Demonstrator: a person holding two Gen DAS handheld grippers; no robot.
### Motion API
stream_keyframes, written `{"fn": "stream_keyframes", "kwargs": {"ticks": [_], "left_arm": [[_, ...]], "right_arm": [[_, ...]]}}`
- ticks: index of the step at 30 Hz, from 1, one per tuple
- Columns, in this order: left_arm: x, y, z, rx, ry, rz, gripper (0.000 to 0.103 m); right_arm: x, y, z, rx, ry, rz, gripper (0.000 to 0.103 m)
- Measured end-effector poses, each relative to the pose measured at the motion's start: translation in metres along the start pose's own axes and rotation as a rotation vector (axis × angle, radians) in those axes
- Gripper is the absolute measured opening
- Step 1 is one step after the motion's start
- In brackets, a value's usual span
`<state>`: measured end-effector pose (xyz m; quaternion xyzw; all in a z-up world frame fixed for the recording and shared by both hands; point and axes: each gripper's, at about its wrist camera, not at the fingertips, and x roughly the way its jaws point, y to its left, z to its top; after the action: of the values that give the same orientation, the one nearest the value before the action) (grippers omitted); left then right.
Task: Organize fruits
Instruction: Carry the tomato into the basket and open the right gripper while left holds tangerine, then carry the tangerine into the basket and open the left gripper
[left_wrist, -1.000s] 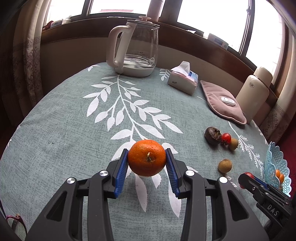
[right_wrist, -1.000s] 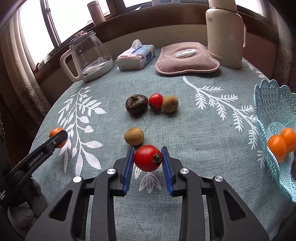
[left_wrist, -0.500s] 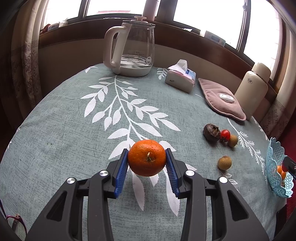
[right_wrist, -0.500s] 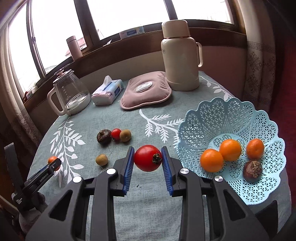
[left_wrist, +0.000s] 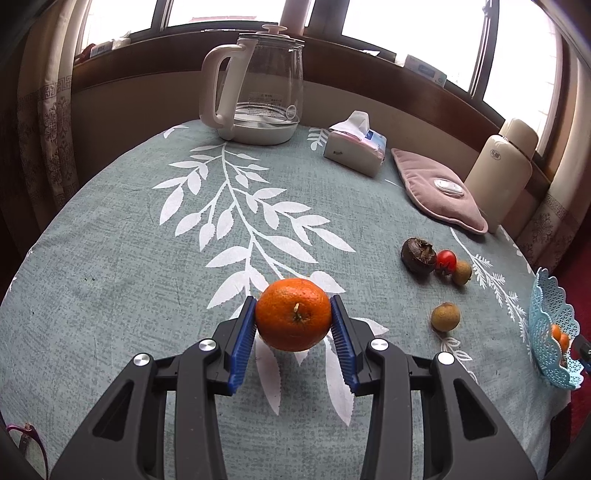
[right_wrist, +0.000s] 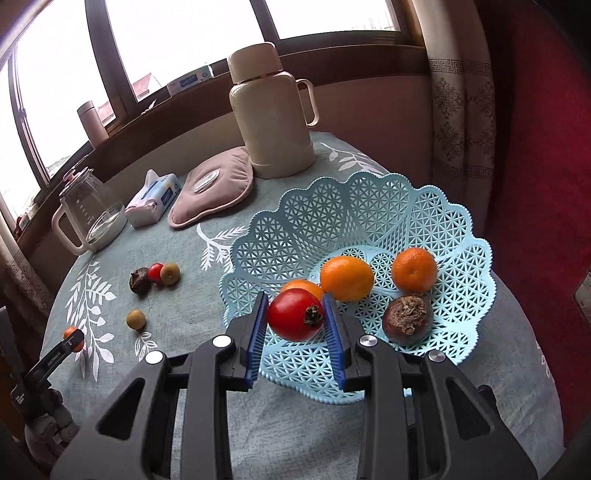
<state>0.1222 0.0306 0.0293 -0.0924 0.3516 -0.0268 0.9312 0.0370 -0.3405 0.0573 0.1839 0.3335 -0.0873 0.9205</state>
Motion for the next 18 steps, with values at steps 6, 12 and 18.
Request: {"fn": "stream_keyframes", "kwargs": {"ticks": [6,12,18], "left_arm": [[-0.002,-0.003,0.0,0.008,-0.006,-0.012,0.04],[-0.006,-0.01,0.001,0.018,-0.001,-0.031,0.04],[-0.019,-0.044,0.0,0.08,0.003,-0.096,0.04]], "right_arm": [[-0.009,-0.018,0.001,0.037,-0.028,-0.007,0.049],[-0.023,-0.033,0.005,0.052,-0.084,-0.021,0.061],[-0.03,-0.05,0.011,0.088,-0.124,-0.033,0.069]]}}
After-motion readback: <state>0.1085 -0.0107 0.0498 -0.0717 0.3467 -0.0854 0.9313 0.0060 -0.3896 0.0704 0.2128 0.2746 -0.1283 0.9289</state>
